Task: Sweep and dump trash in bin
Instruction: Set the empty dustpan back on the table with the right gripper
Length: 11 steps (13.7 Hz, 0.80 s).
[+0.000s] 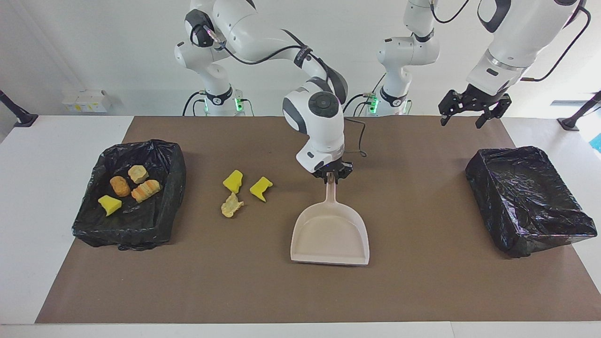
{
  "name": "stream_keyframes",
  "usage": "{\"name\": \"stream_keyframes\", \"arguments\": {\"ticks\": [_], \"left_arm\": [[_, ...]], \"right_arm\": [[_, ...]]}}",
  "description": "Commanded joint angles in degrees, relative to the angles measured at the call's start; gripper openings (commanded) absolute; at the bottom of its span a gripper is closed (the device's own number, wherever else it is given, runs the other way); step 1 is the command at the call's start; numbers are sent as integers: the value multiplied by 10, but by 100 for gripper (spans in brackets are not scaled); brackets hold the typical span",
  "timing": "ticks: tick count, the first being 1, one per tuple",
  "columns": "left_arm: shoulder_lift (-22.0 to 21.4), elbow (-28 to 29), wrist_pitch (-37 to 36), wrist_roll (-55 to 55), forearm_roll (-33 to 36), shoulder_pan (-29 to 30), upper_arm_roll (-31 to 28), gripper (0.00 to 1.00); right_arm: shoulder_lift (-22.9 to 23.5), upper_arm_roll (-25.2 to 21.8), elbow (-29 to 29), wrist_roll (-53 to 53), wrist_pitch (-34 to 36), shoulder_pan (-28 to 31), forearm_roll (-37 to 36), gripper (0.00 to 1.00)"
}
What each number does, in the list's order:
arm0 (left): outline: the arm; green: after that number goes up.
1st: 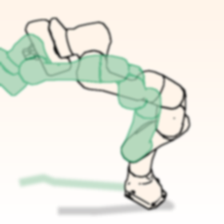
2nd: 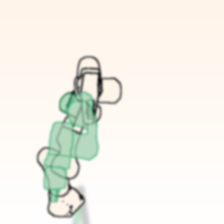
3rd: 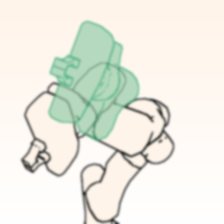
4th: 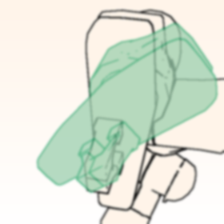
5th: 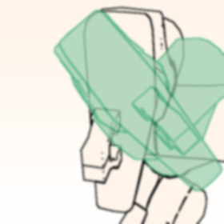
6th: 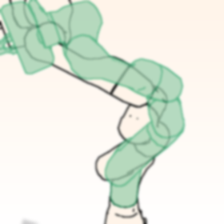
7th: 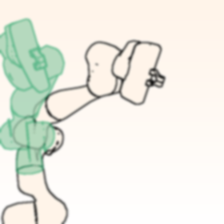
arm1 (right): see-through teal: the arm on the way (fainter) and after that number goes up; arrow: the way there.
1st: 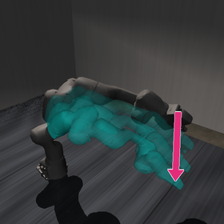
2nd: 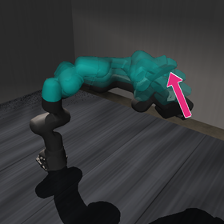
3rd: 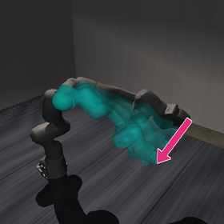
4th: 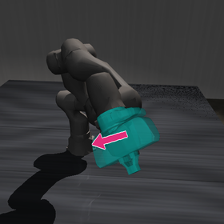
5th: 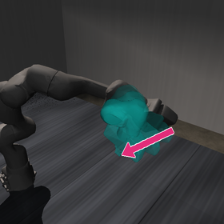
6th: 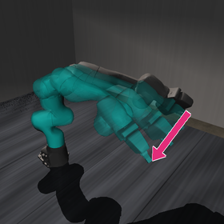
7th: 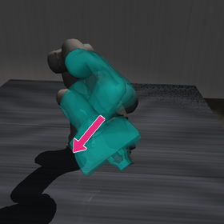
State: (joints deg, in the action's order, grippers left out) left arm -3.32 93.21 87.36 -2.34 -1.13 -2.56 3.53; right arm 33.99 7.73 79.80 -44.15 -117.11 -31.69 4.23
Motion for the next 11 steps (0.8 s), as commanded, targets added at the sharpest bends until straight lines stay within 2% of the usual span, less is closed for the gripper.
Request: {"name": "stream_keyframes", "arguments": {"ticks": [1,5,8,9,10,11], "left_arm": [[-23,25,-10,-6,10,-7,-8,100],[-51,75,17,-5,9,-7,-8,100],[-53,78,17,-5,9,-7,-9,100],[-53,77,18,-4,8,-7,-9,100],[-52,77,19,-4,6,-7,-9,100],[-53,79,27,-4,4,-7,-9,100]], "right_arm": [[0,-3,-10,6,-8,8,17,0],[-15,-3,33,47,-10,5,16,0],[-9,-3,51,47,-28,-10,10,2],[-10,-3,51,47,-26,-10,9,20],[-12,-3,50,48,-23,-11,4,54],[-18,-3,51,51,-20,-15,-4,100]]}}
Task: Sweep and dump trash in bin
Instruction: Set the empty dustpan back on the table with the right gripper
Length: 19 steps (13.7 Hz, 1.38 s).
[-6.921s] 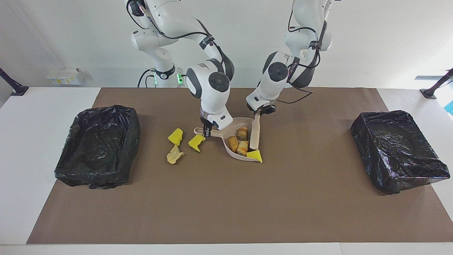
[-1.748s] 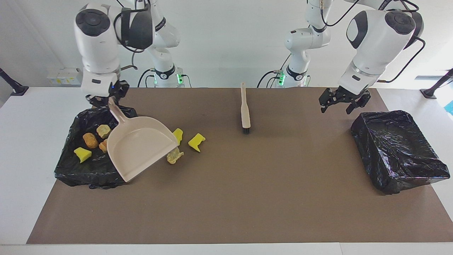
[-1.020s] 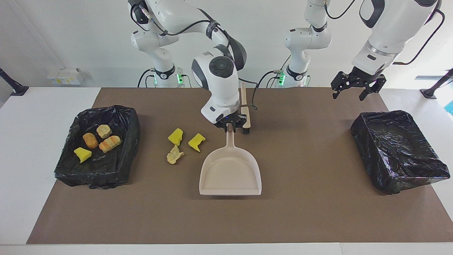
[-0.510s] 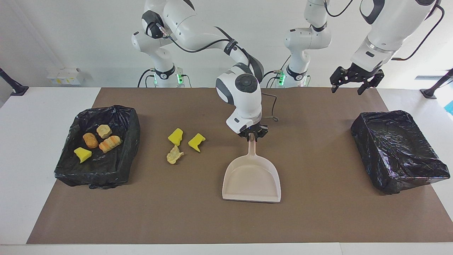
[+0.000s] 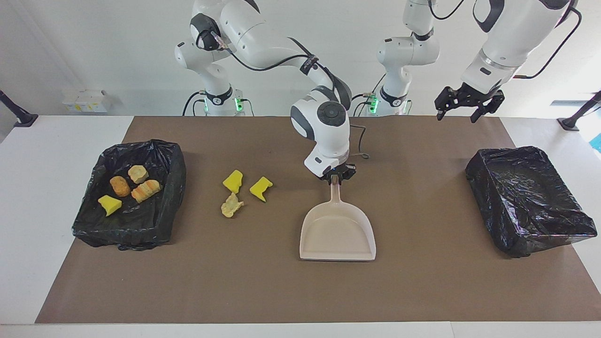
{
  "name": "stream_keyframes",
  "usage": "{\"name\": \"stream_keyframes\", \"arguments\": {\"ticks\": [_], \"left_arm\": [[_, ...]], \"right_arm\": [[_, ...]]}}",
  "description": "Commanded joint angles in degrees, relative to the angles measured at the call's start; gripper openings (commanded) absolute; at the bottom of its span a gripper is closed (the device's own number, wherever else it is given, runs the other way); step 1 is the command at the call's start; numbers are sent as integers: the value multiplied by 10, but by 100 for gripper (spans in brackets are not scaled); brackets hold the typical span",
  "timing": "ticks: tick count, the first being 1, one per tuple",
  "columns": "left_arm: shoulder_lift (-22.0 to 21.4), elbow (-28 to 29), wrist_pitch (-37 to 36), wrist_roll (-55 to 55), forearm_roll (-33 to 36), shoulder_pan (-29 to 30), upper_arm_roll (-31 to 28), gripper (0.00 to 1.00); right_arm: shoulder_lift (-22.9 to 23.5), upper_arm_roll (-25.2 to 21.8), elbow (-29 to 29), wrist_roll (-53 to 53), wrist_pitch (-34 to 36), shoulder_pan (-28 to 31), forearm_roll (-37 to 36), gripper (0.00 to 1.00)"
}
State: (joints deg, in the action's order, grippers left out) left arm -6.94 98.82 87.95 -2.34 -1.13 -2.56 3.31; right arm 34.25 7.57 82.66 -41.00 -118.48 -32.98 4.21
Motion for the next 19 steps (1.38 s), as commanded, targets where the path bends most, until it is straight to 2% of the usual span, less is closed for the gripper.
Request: {"name": "stream_keyframes", "arguments": {"ticks": [1,3,6,7,9,11,14,15,19], "left_arm": [[-17,23,25,-4,4,-8,-6,100],[-17,23,28,-5,4,-8,-7,100],[-17,29,41,-4,3,-8,-6,100],[-16,28,42,-2,3,-8,-7,100],[-11,28,46,0,2,-6,-7,100],[-6,27,70,-3,2,-7,-7,100],[25,22,99,-3,2,-17,-6,100],[36,22,117,-1,2,-17,-3,100],[104,21,209,-2,-8,-60,-2,100]], "right_arm": [[-35,-1,22,21,6,-1,-3,100],[-61,-1,22,24,60,6,7,100],[-107,-2,32,86,152,21,8,100],[-129,-1,51,81,166,17,8,100],[-192,-1,130,75,169,5,39,100],[-241,-1,217,62,138,-26,69,100],[-321,-1,368,37,43,-65,101,100],[-333,-1,400,36,21,-79,114,100],[-327,-1,451,-14,-50,-120,121,100]]}}
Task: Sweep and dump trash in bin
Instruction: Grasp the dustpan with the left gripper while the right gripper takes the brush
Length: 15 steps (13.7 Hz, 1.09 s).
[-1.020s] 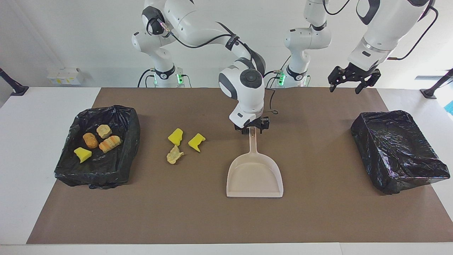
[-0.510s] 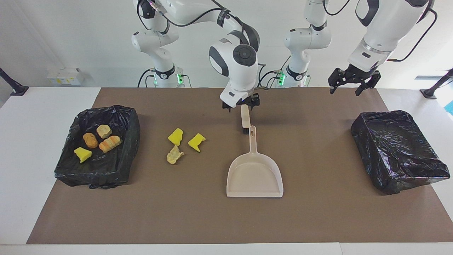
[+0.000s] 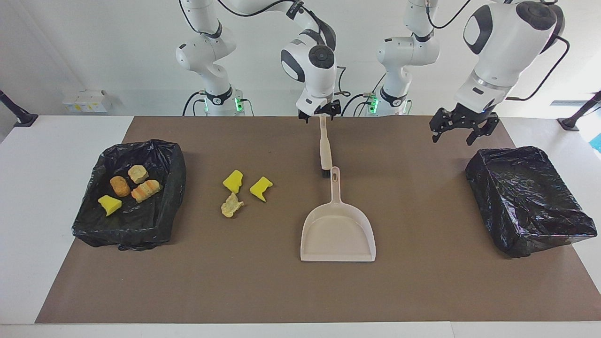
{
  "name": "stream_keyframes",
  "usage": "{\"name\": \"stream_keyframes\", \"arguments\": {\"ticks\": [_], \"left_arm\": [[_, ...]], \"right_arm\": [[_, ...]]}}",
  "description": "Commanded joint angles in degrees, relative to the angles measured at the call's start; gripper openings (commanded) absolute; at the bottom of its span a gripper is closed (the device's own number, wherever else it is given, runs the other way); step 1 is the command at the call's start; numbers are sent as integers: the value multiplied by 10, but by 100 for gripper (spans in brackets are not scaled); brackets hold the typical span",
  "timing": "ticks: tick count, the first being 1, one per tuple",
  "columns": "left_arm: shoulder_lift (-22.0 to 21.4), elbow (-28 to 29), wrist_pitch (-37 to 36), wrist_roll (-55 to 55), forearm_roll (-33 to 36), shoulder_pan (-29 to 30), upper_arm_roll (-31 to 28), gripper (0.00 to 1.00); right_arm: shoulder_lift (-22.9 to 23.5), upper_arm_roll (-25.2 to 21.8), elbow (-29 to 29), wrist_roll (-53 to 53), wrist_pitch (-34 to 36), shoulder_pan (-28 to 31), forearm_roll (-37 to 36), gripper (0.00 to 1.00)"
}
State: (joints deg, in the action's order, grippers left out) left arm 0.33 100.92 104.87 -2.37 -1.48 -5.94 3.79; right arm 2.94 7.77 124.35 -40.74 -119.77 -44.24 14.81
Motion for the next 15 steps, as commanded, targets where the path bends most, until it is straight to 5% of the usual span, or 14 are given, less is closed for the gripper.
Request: {"name": "stream_keyframes", "arguments": {"ticks": [1,2,3,6,8,15], "left_arm": [[48,0,64,3,-5,-41,-7,100],[67,0,85,10,-5,-53,-7,100],[88,-1,108,27,-5,-70,-7,100],[125,1,163,71,0,-117,-7,100],[139,4,177,106,0,-143,-8,100],[164,37,230,215,10,-230,-9,100]], "right_arm": [[-7,-3,37,-30,-52,-16,15,100],[-3,-3,37,-38,-60,-17,15,100],[-2,-3,37,-37,-60,-17,15,88],[2,-3,37,-36,-75,-16,23,28],[6,-4,37,-38,-77,-15,26,2],[-4,-10,-2,-28,7,21,19,0]]}}
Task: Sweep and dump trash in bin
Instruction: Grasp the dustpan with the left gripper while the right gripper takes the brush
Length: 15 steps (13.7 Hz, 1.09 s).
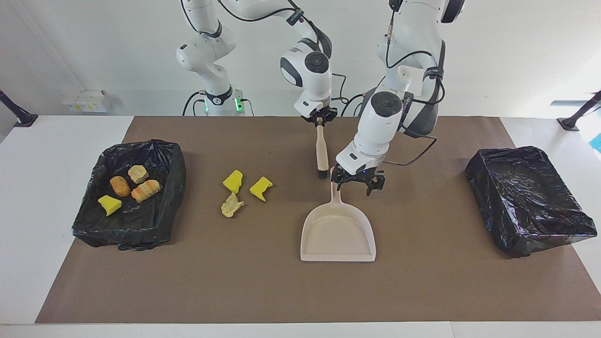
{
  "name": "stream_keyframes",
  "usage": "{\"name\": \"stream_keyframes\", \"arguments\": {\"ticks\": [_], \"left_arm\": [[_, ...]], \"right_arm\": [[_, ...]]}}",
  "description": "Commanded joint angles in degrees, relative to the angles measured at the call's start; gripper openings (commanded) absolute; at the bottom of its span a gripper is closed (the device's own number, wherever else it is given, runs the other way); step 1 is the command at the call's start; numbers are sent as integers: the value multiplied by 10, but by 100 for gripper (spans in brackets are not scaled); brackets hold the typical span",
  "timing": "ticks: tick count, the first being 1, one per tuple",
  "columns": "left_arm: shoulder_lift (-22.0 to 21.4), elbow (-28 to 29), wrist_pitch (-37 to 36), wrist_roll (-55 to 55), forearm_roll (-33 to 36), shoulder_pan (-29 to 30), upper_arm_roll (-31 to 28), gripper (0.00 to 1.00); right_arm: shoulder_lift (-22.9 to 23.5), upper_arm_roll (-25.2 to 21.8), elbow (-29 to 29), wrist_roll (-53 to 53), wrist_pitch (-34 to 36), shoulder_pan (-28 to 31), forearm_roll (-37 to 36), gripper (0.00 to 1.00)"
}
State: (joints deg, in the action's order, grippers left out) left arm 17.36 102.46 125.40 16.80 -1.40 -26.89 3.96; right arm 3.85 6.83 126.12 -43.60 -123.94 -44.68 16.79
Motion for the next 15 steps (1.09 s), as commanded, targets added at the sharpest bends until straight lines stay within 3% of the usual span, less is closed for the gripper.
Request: {"name": "stream_keyframes", "arguments": {"ticks": [1,2,5,7,10,13,15], "left_arm": [[-3,33,39,41,15,-28,-11,100],[-3,48,52,59,25,-33,-11,98],[-6,62,57,82,29,-40,-11,64],[-5,62,58,82,29,-40,-11,33],[-6,64,56,81,29,-40,-10,4],[-5,61,51,67,29,-31,-10,0],[-10,54,42,23,29,-21,-12,0]], "right_arm": [[-39,-1,-20,3,89,41,-10,0],[-70,-1,-20,4,127,61,-24,0],[-143,-1,-20,52,252,147,-85,0],[-148,-1,-19,86,287,195,-160,0],[-141,0,-7,214,281,290,-269,0],[-114,1,12,299,217,382,-326,0],[-75,3,12,296,196,391,-333,0]]}}
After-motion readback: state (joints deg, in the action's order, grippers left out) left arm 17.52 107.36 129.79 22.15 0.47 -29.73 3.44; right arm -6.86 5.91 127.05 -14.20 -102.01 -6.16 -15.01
